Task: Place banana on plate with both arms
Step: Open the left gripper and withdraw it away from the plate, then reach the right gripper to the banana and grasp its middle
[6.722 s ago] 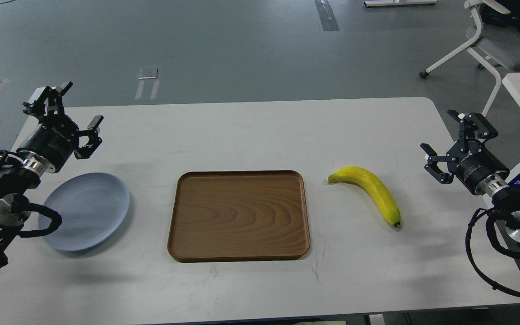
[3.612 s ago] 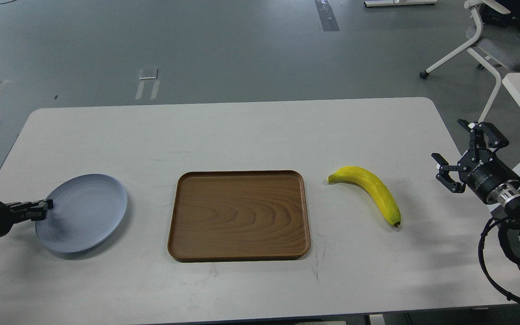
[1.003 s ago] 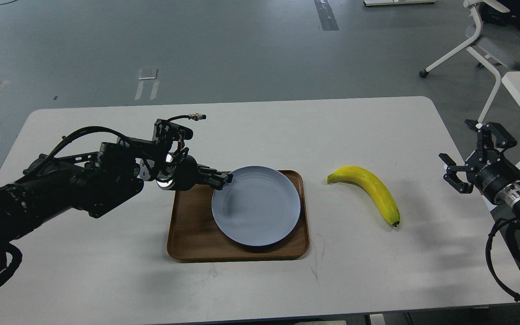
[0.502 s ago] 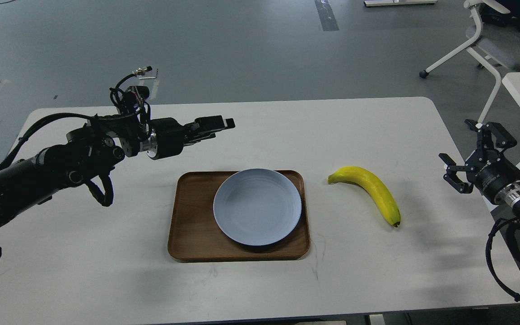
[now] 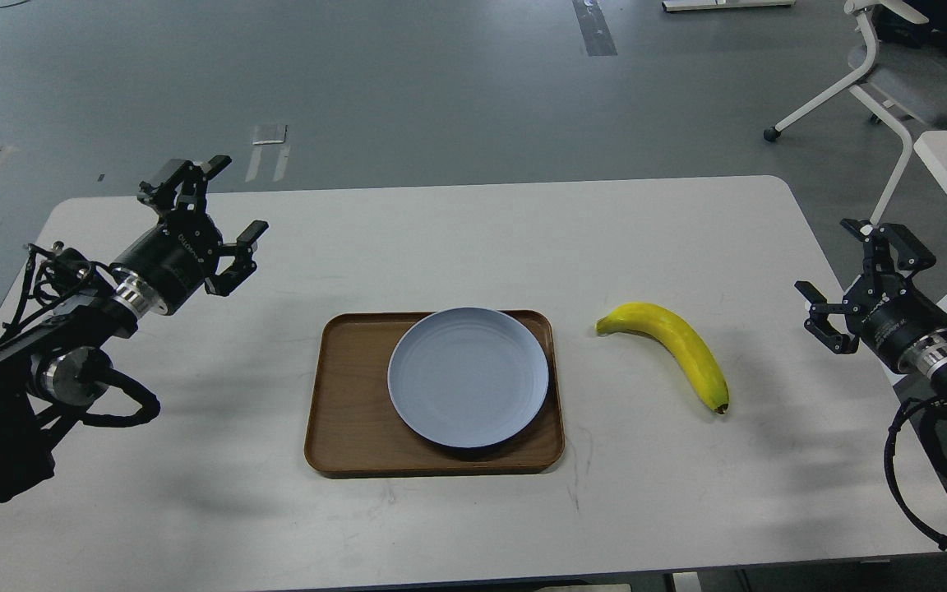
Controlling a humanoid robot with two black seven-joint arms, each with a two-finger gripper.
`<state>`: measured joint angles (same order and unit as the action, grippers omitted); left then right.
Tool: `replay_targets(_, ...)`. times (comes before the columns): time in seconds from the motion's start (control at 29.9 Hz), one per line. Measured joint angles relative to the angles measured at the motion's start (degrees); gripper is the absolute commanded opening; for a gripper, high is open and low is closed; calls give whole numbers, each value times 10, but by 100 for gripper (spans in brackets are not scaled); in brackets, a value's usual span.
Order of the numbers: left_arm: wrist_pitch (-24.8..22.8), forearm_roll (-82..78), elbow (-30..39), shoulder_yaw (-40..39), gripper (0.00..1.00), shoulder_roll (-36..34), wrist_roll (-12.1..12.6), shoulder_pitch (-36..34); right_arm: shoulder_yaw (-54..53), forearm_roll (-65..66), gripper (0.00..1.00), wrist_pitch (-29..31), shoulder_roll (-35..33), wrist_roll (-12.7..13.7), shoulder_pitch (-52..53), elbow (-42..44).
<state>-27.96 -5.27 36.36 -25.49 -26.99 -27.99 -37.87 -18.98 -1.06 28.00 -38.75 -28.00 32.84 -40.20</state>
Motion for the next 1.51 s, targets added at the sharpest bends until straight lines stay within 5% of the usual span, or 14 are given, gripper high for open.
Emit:
replay_targets(0.3,-1,2,-27,-21,98,11,0,17,5,348,100,0,-45,0,79,-81)
replay_targets(0.54,-1,2,-27,-21,98,17,0,18,205,607,100,-34,-49,0,217,-129)
replay_targets(0.84,-1,2,-25,-21,98,17,0,18,372,691,100,-57,25,0,355,-95)
replay_targets(1.27,-1,3,-26,-21,98,17,0,18,515,730,100,-94,138,0,375,7)
replay_targets(1.4,-1,3,-26,-21,98,17,0,17,535,730,84,-109,151,0,372,9)
replay_targets(1.51,-1,3,-26,-21,98,17,0,17,540,730,37,-121,158,0,369,10)
